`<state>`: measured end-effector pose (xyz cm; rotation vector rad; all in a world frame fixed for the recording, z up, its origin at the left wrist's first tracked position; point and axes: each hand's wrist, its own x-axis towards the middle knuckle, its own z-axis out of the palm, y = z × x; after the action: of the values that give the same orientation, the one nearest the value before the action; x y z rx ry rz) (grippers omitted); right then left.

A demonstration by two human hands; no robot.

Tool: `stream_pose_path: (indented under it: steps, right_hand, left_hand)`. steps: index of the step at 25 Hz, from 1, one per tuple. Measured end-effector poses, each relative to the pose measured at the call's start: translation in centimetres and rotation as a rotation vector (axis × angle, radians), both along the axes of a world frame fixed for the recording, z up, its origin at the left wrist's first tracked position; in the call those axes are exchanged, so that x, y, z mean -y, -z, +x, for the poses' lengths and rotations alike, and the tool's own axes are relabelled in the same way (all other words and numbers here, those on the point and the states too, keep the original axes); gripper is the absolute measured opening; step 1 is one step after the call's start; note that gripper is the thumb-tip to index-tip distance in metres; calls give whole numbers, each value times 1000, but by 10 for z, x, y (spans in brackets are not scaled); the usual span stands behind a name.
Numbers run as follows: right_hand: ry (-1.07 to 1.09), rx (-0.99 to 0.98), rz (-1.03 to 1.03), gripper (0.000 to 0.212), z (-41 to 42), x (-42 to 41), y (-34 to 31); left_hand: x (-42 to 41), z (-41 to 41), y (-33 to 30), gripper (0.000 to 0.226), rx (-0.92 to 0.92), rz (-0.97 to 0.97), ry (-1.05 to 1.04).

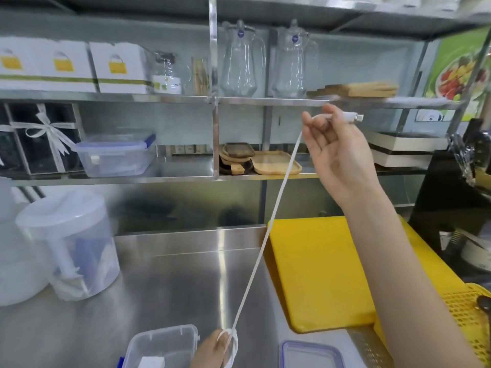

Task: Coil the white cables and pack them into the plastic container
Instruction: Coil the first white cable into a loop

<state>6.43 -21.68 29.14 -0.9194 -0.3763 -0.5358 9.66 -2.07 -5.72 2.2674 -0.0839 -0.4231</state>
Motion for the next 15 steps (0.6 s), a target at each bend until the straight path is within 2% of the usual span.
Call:
stream_pose_path:
  steps: [2, 7, 9, 12, 15]
  right_hand:
    - [-4, 18, 3, 20, 1, 0, -7]
    - [14, 118, 6, 18, 2, 10, -33]
    - [6, 137, -2, 16, 3, 12, -47]
    - [15, 139, -54, 17, 6, 9, -57]
    - [12, 147, -110, 17, 4, 5, -57]
  left_hand:
    - [2, 4, -1, 39, -8, -10, 1]
    - [-2, 13, -16, 21, 216, -103, -25]
    - [1, 12, -26, 22, 259, -143, 1]
    - [3, 16, -40, 29, 274, -208, -21]
    - [5, 22, -50, 25, 272, -197, -22]
